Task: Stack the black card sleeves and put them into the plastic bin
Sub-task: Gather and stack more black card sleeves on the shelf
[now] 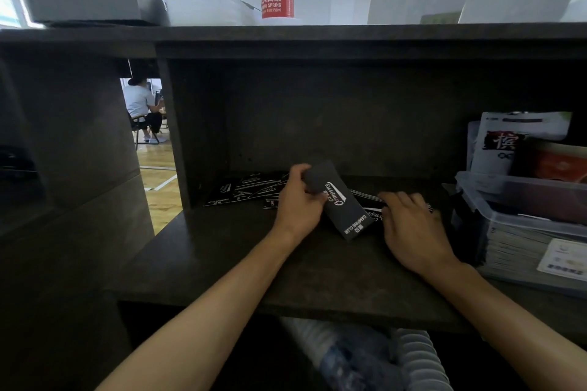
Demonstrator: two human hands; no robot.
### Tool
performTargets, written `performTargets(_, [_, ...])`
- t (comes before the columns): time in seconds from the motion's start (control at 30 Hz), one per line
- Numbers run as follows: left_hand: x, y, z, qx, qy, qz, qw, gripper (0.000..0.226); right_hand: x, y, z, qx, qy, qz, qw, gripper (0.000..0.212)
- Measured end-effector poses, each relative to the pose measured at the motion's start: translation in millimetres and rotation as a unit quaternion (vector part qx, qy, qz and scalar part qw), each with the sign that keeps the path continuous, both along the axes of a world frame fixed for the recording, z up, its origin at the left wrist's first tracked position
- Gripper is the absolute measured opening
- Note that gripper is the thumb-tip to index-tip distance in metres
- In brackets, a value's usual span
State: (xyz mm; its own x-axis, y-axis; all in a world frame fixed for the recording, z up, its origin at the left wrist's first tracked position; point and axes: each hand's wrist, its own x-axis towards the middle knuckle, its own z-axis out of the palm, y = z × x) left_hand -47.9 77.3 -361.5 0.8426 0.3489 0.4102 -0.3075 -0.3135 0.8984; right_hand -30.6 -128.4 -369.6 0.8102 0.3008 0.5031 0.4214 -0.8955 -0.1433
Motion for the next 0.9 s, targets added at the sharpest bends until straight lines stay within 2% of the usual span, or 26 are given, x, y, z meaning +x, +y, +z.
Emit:
performTargets(0.07, [0,-2,-6,0.124,0.02,0.061,0.99,0.046,0,0,0,0.012,0.005,0.001,1.0,0.042])
performTargets(0.17, [-5,-9,-13,0.326,0.044,0.126,0.936,0.044,1,1,1,0.013,0.008,-0.001,1.0,0.045])
performTargets(0.23, [-7,-13,-14,0.391,0.029,0.135,0.91,0.039,0,0,0,-0.003,-0.009,-0.009,1.0,0.044])
performTargets(0.37, [-10,-9,-13,0.416,0.016,0.113,0.902,0.023,-1,0,0,-0.043,-0.038,-0.022,0.998,0.042])
performTargets(0.43, [-11,-8,-13,0.43,0.011,0.105,0.897,0.023,-1,1,0,-0.059,-0.038,-0.024,0.997,0.042])
performTargets(0.67, [-10,-16,-12,0.523,-0.031,0.103,0.846,0.027,-3,3,0,-0.066,-0.016,-0.011,0.998,0.045])
performTargets(0.73, [-11,-13,-9,0.513,-0.024,0.082,0.854,0.031,-1,3,3,-0.066,-0.003,0.001,0.998,0.043])
performTargets(0.8, [-11,-1,-3,0.465,0.01,0.067,0.882,0.034,4,5,12,-0.06,0.007,0.012,0.998,0.04])
performTargets(0.87, [-10,20,7,0.421,0.043,0.102,0.9,0.026,8,11,20,-0.035,0.011,0.018,0.999,0.038])
performTargets(0.9, [-8,33,10,0.42,0.056,0.145,0.894,0.022,8,15,21,-0.024,0.01,0.021,0.999,0.038])
